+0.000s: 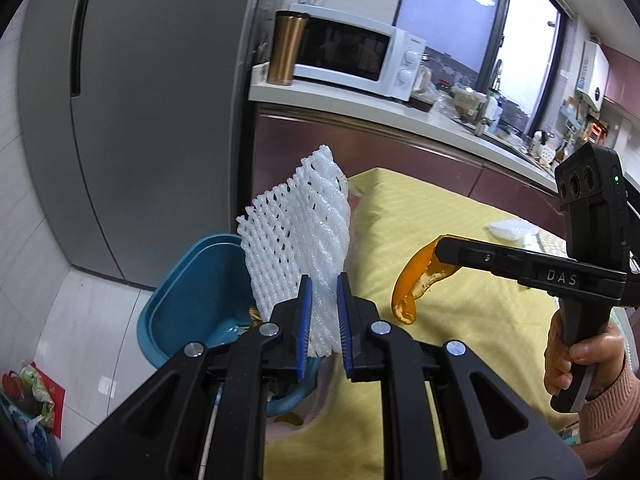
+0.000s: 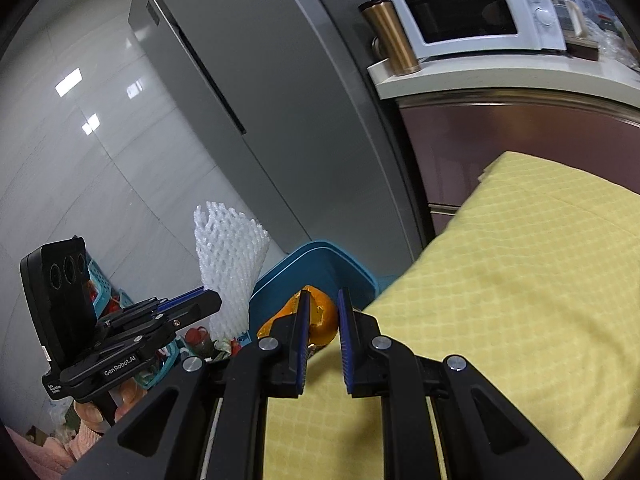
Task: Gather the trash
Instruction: 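Carry the foam net and orange peel over the blue wastebasket with both tools, then open both tools to drop the foam net and orange peel into the wastebasket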
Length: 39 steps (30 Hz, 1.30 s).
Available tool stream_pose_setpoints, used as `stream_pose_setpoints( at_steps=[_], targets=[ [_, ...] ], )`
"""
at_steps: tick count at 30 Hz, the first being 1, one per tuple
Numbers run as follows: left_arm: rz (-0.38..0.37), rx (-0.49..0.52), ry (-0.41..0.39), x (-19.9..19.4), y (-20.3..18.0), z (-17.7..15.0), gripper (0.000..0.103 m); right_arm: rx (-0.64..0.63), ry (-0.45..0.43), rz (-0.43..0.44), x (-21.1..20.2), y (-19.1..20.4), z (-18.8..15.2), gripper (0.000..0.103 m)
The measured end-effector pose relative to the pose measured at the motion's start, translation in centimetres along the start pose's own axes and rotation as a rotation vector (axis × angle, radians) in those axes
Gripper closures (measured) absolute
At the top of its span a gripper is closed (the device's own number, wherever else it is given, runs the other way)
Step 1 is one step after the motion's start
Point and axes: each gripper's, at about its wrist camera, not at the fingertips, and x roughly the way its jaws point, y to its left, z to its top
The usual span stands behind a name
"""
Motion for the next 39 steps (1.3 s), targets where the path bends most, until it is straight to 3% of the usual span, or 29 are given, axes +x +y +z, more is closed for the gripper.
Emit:
stream_pose_setpoints(
  at_steps=[17, 39],
  targets=[
    [0.082, -0.04, 0.1, 4.6, 3.3, -1.1, 0.09, -0.051, 0.107, -0.018, 5.6, 1.3, 0.6, 0.091],
    [0.113, -0.072, 0.232, 12.0, 5.1, -2.3, 0.09, -0.089, 0.217, -0.065, 11.8, 2.3, 0.8, 0.091]
  ],
)
